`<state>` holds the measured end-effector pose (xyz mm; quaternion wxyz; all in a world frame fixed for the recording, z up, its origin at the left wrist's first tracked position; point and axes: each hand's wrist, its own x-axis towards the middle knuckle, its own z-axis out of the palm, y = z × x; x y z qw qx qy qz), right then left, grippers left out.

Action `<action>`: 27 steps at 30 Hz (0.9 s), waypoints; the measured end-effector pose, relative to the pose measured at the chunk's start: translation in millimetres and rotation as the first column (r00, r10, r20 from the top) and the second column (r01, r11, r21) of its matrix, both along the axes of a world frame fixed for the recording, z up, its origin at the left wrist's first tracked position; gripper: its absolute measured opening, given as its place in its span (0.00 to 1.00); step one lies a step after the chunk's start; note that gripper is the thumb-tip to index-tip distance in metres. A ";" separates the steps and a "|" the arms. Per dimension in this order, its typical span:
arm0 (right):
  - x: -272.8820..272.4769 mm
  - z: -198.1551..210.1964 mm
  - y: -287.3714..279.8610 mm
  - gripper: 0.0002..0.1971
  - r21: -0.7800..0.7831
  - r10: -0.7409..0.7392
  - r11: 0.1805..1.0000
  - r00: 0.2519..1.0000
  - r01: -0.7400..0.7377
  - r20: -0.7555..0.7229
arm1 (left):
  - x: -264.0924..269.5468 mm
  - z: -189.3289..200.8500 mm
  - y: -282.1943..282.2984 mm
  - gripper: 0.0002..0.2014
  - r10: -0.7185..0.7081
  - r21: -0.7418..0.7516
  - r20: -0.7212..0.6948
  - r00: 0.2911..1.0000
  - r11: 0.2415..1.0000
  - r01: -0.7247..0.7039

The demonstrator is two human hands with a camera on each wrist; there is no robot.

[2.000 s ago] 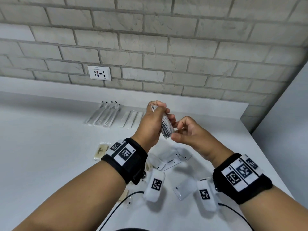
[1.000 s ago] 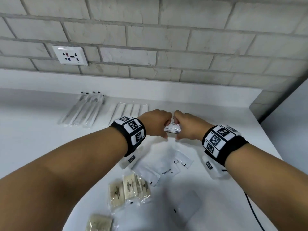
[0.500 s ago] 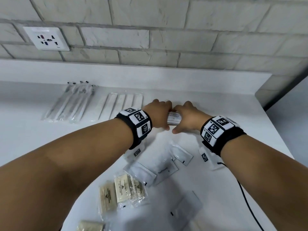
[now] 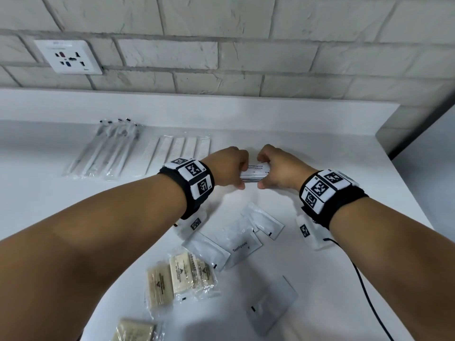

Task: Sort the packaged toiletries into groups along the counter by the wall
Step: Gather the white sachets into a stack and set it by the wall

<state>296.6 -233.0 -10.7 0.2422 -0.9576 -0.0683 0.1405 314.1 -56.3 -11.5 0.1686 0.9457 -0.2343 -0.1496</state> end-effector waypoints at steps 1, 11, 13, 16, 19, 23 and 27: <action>-0.1 0.6 -0.7 0.29 -0.025 0.019 1.000 1.000 -0.019 0.008 | 0.1 0.1 0.6 0.21 -0.014 0.002 0.002 1.000 1.000 0.014; 7.6 0.3 8.0 0.16 -0.245 0.195 0.951 0.981 -0.187 0.007 | 8.0 0.0 3.7 0.15 -0.070 0.057 -0.004 0.998 0.996 0.070; 13.6 0.1 7.4 0.15 -0.258 0.198 0.948 0.980 -0.185 0.024 | 13.1 -1.6 3.5 0.14 -0.068 0.064 0.019 0.997 0.996 0.067; 28.9 4.3 8.1 0.16 -0.263 0.192 0.948 0.981 -0.177 0.034 | 27.4 0.5 1.6 0.16 -0.048 0.090 0.049 0.998 0.995 0.044; 52.2 6.8 9.1 0.16 -0.260 0.170 0.953 0.985 -0.154 0.042 | 49.2 5.1 0.9 0.21 -0.052 0.146 0.105 0.993 0.989 0.036; 79.5 4.6 10.9 0.15 -0.235 0.116 0.967 0.991 -0.096 0.072 | 74.7 10.4 2.8 0.23 -0.005 0.185 0.189 0.982 0.982 -0.030; 101.1 3.5 12.9 0.18 -0.242 0.066 0.970 0.987 -0.030 0.144 | 93.1 13.6 0.1 0.25 0.063 0.159 0.195 0.979 0.983 -0.095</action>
